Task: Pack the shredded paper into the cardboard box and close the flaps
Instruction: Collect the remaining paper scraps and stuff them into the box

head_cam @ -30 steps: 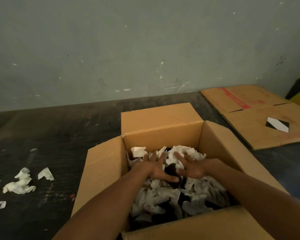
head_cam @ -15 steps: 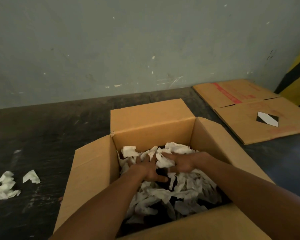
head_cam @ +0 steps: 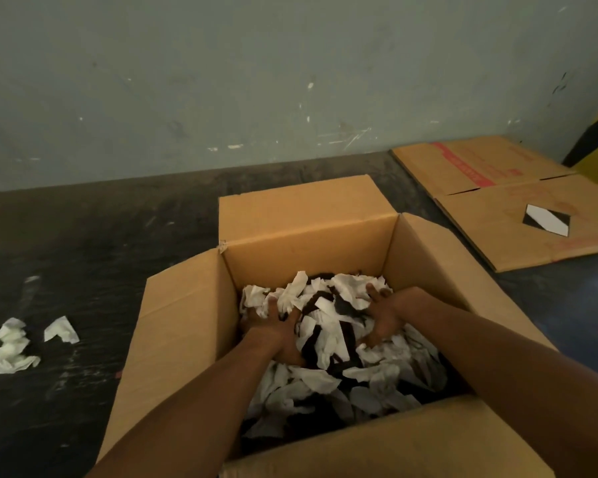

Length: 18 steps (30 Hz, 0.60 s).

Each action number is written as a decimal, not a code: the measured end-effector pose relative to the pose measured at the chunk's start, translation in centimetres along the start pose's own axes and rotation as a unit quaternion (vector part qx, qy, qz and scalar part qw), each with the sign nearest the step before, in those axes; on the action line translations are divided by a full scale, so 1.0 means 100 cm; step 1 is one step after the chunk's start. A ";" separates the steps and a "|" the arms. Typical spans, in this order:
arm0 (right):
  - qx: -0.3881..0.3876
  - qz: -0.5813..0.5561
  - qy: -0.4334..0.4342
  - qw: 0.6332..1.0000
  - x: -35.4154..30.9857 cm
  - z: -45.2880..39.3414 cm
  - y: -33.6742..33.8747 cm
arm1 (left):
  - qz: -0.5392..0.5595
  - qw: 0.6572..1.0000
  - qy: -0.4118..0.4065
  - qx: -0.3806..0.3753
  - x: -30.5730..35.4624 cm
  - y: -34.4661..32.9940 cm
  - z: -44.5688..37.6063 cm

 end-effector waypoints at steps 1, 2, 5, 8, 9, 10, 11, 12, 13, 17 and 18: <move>0.002 -0.008 0.004 1.000 0.001 0.001 -0.001 | -0.004 1.000 0.002 0.002 0.000 -0.002 0.002; 0.008 -0.020 0.009 1.000 0.002 0.000 -0.002 | 0.006 1.000 0.001 0.000 0.001 -0.001 0.004; 0.042 -0.073 0.027 0.996 0.008 0.008 0.001 | 0.075 0.997 -0.013 -0.007 0.005 0.013 0.014; 0.106 -0.147 0.035 0.983 0.014 0.031 0.009 | 0.091 0.995 -0.048 0.006 0.015 0.027 0.036; 0.115 -0.151 0.035 0.981 0.014 0.041 0.009 | 0.099 0.993 -0.064 0.005 0.020 0.028 0.045; 0.106 -0.138 0.031 0.984 0.012 0.052 0.008 | 0.110 0.991 -0.079 -0.002 0.025 0.027 0.052; 0.082 -0.114 0.022 0.990 0.008 0.063 0.005 | 0.118 0.989 -0.093 -0.012 0.031 0.023 0.057; 0.050 -0.093 0.014 0.994 0.002 0.070 -0.001 | 0.122 0.987 -0.103 -0.022 0.036 0.016 0.060; 0.020 -0.083 0.012 0.996 -0.005 0.074 -0.009 | 0.124 0.986 -0.109 -0.029 0.041 0.007 0.061; -0.025 -0.039 0.030 0.998 -0.038 0.074 -0.039 | 0.126 0.987 -0.097 -0.017 0.046 -0.030 0.054; -0.019 -0.027 0.024 0.999 -0.040 0.075 -0.040 | 0.131 0.987 -0.095 -0.005 0.046 -0.035 0.054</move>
Point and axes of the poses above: each hand's wrist, its own z-axis away from the middle knuckle, its own y-axis out of the back of the hand, x = y × z, the point moved 3 cm from there along -z, towards the middle knuckle, and after that the axes turned 11 degrees about z, right-handed, at the moved point
